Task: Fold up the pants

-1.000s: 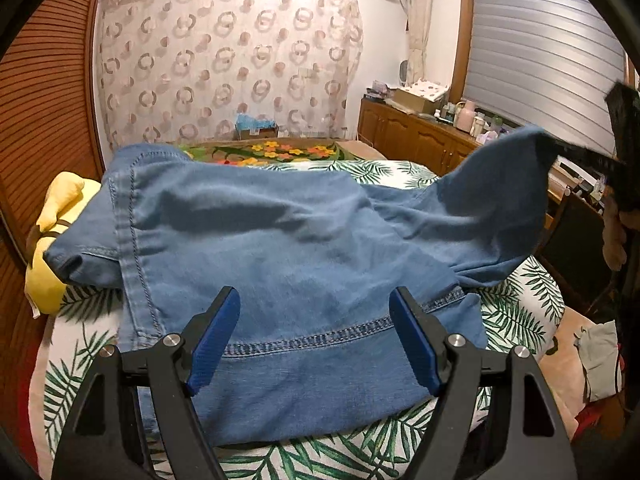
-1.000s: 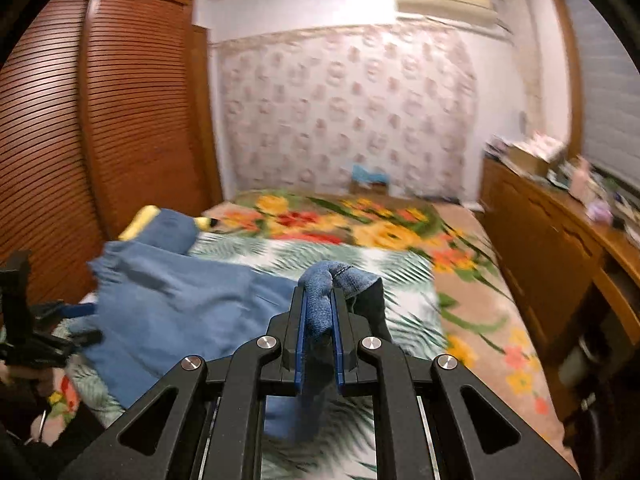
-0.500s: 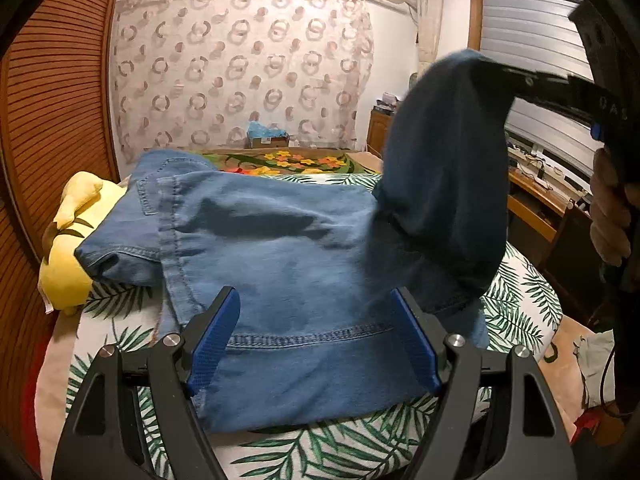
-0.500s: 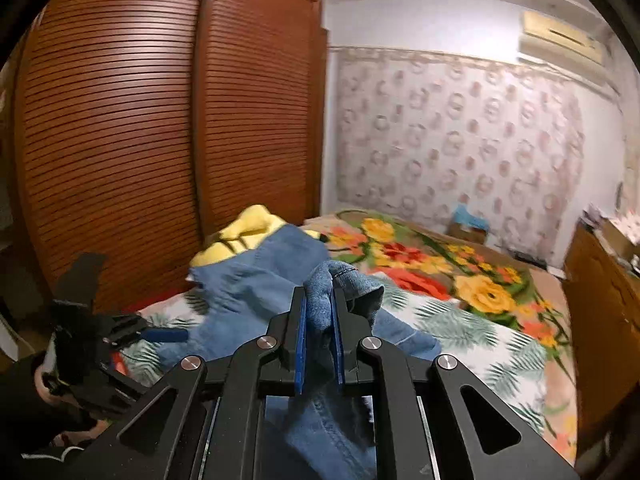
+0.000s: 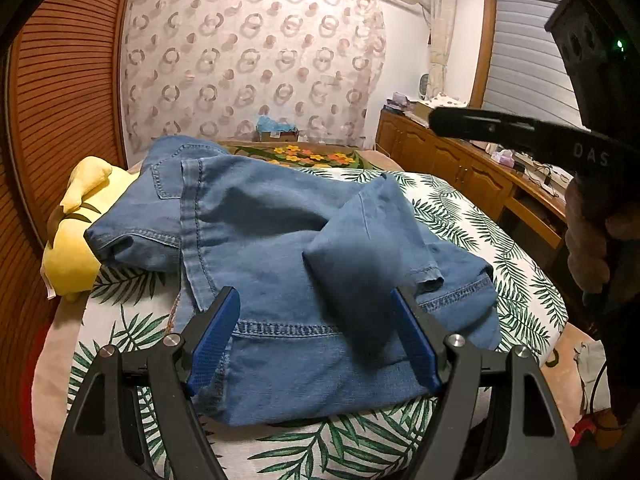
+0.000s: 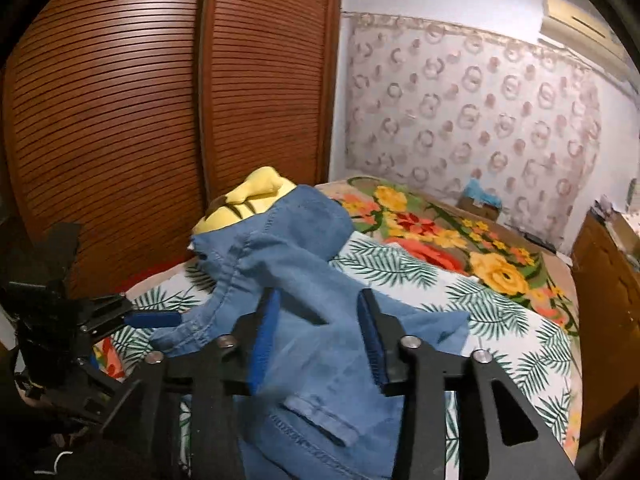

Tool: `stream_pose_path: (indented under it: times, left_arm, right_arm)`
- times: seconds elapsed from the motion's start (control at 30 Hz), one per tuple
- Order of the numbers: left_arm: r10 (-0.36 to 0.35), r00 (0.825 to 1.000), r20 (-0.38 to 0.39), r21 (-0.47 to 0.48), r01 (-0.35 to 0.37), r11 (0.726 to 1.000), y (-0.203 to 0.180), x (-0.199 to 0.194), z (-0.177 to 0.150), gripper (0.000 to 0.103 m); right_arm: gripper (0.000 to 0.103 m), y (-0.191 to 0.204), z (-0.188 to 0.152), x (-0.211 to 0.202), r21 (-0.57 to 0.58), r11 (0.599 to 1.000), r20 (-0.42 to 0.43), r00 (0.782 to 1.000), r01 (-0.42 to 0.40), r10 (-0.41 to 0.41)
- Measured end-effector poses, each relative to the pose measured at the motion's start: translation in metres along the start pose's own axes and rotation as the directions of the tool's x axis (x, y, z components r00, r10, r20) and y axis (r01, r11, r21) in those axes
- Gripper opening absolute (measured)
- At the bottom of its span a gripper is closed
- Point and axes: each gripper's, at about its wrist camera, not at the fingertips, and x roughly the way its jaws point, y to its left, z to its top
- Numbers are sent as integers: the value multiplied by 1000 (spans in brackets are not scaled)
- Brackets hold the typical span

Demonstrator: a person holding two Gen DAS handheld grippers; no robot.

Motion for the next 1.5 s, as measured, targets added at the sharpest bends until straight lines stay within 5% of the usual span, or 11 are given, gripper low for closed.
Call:
stream_pose_path:
  times: [0.4, 0.57, 0.8, 0.9, 0.93, 1.03, 1.3, 1.5]
  left_arm:
    - [-17, 999, -32, 16, 18, 1000, 3, 17, -10, 74]
    - [-28, 996, -80, 22, 30, 999, 4, 34, -17, 47]
    - [-9, 994, -108, 60, 15, 998, 0, 45, -20, 34]
    - [5, 994, -112, 64, 2, 998, 0, 47, -19, 19]
    - [0, 994, -107, 61, 6, 998, 1, 45, -18, 19]
    - [-16, 997, -72, 65, 21, 998, -2, 35, -17, 15]
    - [-87, 996, 36, 60, 84, 995, -14, -11, -3, 13]
    - [-95, 994, 53, 69, 91, 993, -18, -22, 1, 13]
  right_arm:
    - [47, 7, -38, 48, 96, 994, -151, 988, 49, -34]
    - [47, 5, -48, 70, 149, 988, -226, 974, 41, -6]
    - [47, 7, -50, 92, 198, 980, -286, 958, 25, 33]
    - [47, 7, -45, 102, 225, 974, -297, 953, 12, 56]
    - [45, 7, -42, 105, 234, 972, -293, 953, 0, 71]
    - [7, 10, -34, 106, 245, 967, -276, 952, -66, 135]
    - [4, 30, 47, 71, 124, 989, -79, 993, -75, 85]
    - [4, 47, 106, 65, 57, 997, 25, 998, -55, 54]
